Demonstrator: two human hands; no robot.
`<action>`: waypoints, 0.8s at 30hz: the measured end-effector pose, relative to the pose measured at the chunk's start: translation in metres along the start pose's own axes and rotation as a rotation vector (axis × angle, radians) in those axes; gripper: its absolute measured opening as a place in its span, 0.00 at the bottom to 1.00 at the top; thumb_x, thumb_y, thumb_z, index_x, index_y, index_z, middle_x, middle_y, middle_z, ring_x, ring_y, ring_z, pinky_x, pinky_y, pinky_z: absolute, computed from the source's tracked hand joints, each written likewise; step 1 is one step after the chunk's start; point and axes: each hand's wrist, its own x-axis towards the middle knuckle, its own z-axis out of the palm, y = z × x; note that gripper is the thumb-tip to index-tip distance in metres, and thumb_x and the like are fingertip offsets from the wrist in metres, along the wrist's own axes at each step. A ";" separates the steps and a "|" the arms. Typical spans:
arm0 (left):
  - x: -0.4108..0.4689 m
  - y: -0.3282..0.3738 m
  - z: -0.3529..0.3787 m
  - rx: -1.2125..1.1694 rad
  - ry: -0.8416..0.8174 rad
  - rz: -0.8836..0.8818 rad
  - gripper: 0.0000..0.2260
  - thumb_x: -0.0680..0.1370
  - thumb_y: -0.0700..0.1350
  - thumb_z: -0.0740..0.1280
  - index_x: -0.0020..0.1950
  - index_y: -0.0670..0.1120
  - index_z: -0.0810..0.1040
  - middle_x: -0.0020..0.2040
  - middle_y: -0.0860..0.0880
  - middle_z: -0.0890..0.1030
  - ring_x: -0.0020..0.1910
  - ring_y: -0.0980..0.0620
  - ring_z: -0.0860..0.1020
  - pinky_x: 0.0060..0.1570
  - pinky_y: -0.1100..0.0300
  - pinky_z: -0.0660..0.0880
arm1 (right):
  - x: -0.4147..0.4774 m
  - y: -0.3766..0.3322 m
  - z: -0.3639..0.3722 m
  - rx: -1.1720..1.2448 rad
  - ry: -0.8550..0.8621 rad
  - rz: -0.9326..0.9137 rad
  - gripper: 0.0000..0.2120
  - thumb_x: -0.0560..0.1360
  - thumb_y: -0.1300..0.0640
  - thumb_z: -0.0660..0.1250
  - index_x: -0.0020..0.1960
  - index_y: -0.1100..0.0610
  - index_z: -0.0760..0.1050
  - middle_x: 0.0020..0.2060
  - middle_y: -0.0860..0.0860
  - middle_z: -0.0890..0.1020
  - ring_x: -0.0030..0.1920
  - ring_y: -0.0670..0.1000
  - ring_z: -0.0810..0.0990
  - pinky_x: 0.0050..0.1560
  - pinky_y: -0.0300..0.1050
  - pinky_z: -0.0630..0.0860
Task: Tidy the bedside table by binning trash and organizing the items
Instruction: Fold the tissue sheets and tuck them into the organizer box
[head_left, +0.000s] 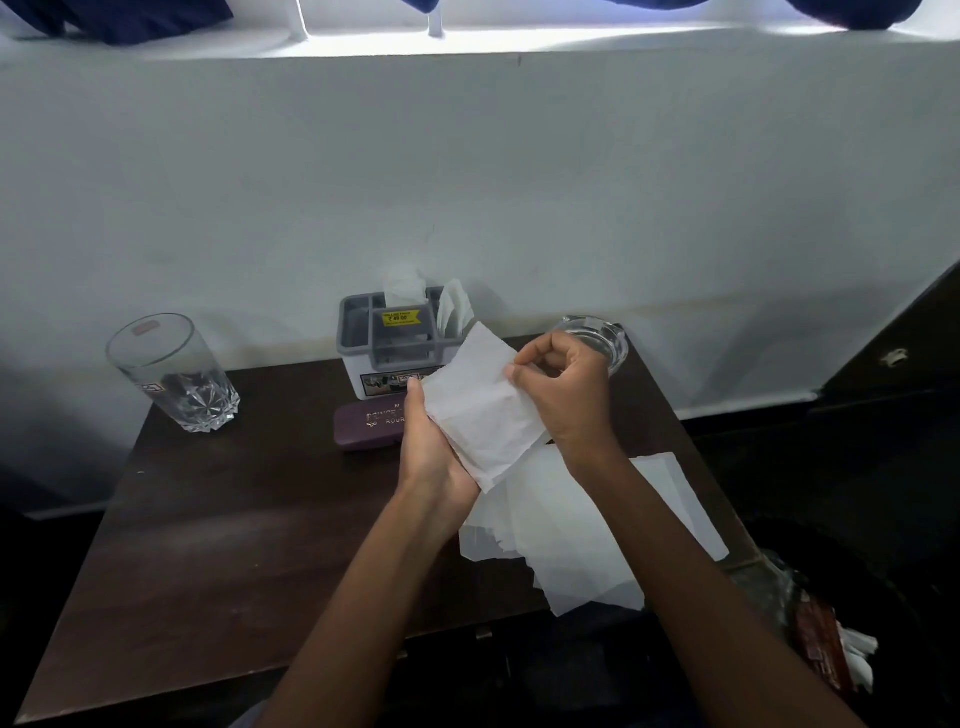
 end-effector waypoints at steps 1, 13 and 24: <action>0.000 0.000 0.000 0.004 0.002 -0.003 0.27 0.78 0.63 0.50 0.56 0.45 0.79 0.50 0.42 0.84 0.44 0.44 0.84 0.45 0.51 0.80 | 0.000 0.000 0.001 -0.015 -0.001 -0.011 0.14 0.66 0.69 0.70 0.31 0.52 0.73 0.32 0.51 0.79 0.35 0.47 0.76 0.39 0.35 0.72; -0.001 0.008 -0.005 0.111 0.228 0.083 0.13 0.81 0.47 0.59 0.62 0.42 0.73 0.59 0.42 0.79 0.56 0.42 0.78 0.56 0.44 0.74 | 0.019 0.013 -0.037 -0.165 -0.215 0.125 0.09 0.70 0.70 0.66 0.35 0.59 0.74 0.31 0.52 0.78 0.26 0.44 0.76 0.30 0.33 0.73; 0.005 0.016 -0.014 0.264 0.423 0.233 0.05 0.80 0.47 0.61 0.53 0.47 0.73 0.46 0.48 0.80 0.50 0.44 0.78 0.60 0.43 0.74 | 0.023 0.066 -0.054 -0.788 -0.532 0.227 0.06 0.66 0.64 0.71 0.38 0.55 0.78 0.34 0.49 0.78 0.42 0.51 0.77 0.42 0.40 0.74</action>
